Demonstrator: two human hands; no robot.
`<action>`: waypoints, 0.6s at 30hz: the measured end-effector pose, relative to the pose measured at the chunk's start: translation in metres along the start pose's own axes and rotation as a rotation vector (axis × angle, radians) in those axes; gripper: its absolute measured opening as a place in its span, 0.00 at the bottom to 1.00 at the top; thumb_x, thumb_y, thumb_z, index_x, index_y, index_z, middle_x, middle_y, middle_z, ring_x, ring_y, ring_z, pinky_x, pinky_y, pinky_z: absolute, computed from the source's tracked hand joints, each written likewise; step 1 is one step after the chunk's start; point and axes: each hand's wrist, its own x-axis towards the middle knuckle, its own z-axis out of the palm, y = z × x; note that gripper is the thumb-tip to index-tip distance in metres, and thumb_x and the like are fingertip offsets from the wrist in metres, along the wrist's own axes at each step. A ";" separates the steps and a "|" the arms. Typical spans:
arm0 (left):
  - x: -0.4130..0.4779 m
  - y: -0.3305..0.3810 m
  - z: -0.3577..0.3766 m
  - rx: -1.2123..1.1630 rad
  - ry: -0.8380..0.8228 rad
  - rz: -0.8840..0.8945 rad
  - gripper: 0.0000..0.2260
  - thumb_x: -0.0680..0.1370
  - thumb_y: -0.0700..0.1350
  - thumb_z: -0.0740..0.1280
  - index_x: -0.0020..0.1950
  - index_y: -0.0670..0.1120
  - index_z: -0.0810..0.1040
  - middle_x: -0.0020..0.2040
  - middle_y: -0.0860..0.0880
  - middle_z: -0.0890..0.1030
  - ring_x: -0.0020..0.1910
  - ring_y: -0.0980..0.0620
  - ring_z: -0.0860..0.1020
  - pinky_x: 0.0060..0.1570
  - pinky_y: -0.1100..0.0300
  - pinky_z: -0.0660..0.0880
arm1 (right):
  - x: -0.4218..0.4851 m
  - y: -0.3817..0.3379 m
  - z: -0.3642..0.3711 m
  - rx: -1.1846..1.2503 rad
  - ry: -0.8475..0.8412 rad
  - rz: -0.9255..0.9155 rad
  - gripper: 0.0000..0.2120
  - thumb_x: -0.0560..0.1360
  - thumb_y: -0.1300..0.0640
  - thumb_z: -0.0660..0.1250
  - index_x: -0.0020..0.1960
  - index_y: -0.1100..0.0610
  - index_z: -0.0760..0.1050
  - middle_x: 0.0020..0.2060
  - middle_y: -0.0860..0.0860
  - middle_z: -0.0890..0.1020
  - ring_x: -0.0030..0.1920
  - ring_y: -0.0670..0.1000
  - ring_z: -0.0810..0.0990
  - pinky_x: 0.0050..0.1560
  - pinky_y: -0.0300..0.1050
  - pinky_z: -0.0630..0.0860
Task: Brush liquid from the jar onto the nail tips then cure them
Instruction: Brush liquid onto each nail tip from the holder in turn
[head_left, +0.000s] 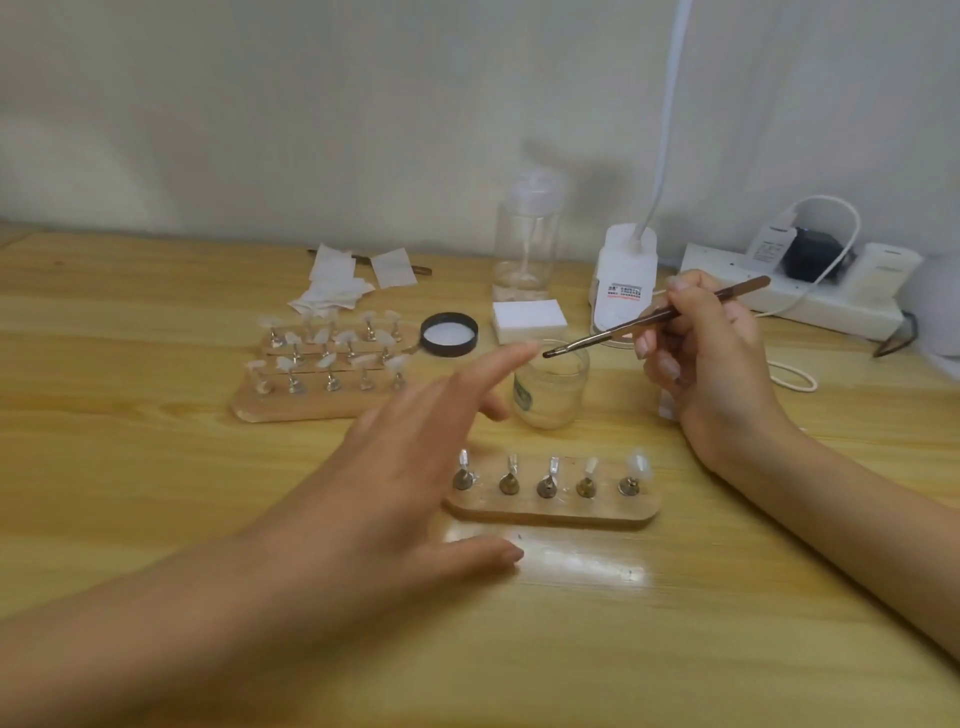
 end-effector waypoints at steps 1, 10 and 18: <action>0.001 0.000 0.006 0.021 -0.022 -0.014 0.41 0.69 0.67 0.68 0.73 0.76 0.45 0.61 0.71 0.68 0.63 0.68 0.66 0.59 0.62 0.66 | 0.000 0.000 0.000 0.003 0.006 0.009 0.14 0.83 0.55 0.58 0.38 0.52 0.67 0.26 0.48 0.76 0.23 0.46 0.63 0.29 0.49 0.49; 0.002 -0.012 -0.002 -0.151 -0.083 -0.182 0.39 0.65 0.60 0.75 0.68 0.74 0.55 0.54 0.65 0.78 0.57 0.64 0.75 0.52 0.73 0.70 | 0.004 0.002 0.001 0.076 0.024 0.038 0.14 0.83 0.55 0.58 0.39 0.53 0.66 0.25 0.48 0.76 0.22 0.45 0.63 0.22 0.36 0.56; 0.006 -0.005 0.000 -0.156 -0.082 -0.194 0.40 0.67 0.56 0.77 0.70 0.72 0.56 0.56 0.64 0.79 0.61 0.61 0.75 0.57 0.68 0.67 | 0.006 0.003 0.002 0.087 0.017 0.013 0.13 0.83 0.56 0.57 0.39 0.53 0.66 0.25 0.48 0.76 0.23 0.45 0.63 0.23 0.36 0.57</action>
